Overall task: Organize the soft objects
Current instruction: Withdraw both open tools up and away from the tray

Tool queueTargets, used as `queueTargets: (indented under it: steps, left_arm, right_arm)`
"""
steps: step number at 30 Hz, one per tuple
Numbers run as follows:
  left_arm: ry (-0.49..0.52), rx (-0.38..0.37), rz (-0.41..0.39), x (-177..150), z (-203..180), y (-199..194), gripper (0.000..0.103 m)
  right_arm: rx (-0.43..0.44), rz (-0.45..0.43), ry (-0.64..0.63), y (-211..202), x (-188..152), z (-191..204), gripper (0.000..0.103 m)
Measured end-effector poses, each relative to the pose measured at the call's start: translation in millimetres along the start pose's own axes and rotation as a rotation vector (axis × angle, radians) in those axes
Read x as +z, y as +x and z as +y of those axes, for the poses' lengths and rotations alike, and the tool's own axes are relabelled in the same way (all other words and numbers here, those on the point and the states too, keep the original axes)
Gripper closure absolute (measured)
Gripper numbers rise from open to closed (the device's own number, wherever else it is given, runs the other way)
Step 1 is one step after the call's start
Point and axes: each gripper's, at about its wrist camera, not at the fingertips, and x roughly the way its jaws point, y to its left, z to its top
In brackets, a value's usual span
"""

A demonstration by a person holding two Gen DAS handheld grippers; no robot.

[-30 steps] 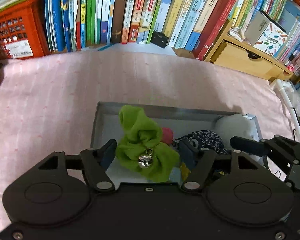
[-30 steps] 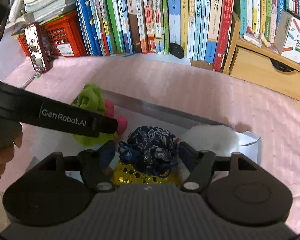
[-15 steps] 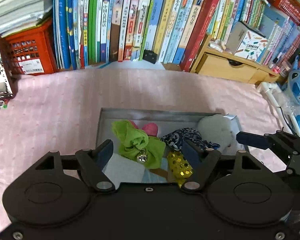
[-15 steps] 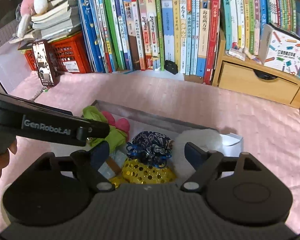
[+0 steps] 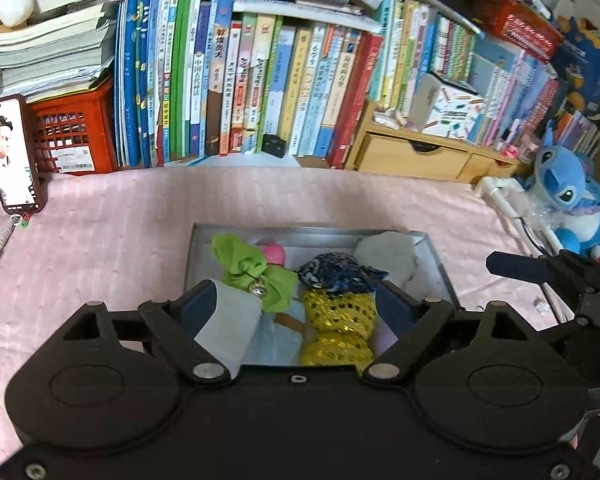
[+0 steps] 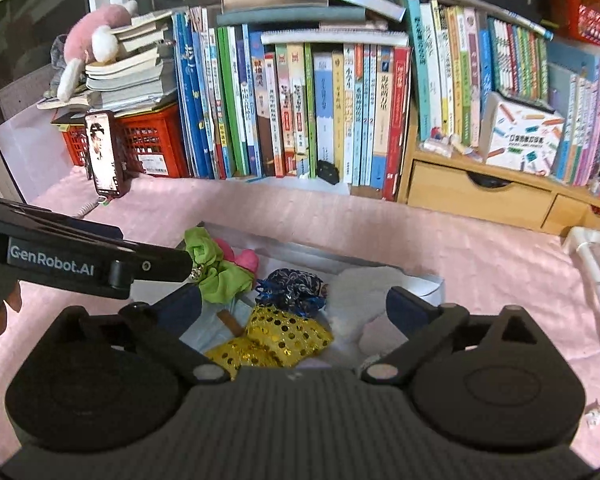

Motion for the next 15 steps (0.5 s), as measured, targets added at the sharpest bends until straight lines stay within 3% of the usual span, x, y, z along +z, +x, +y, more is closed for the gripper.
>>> queueTargets:
  steps: [15]
  left_arm:
    - [0.075, -0.008, -0.117, -42, -13, -49, 0.013]
  right_arm:
    - [-0.009, -0.13, -0.065, -52, -28, 17, 0.0]
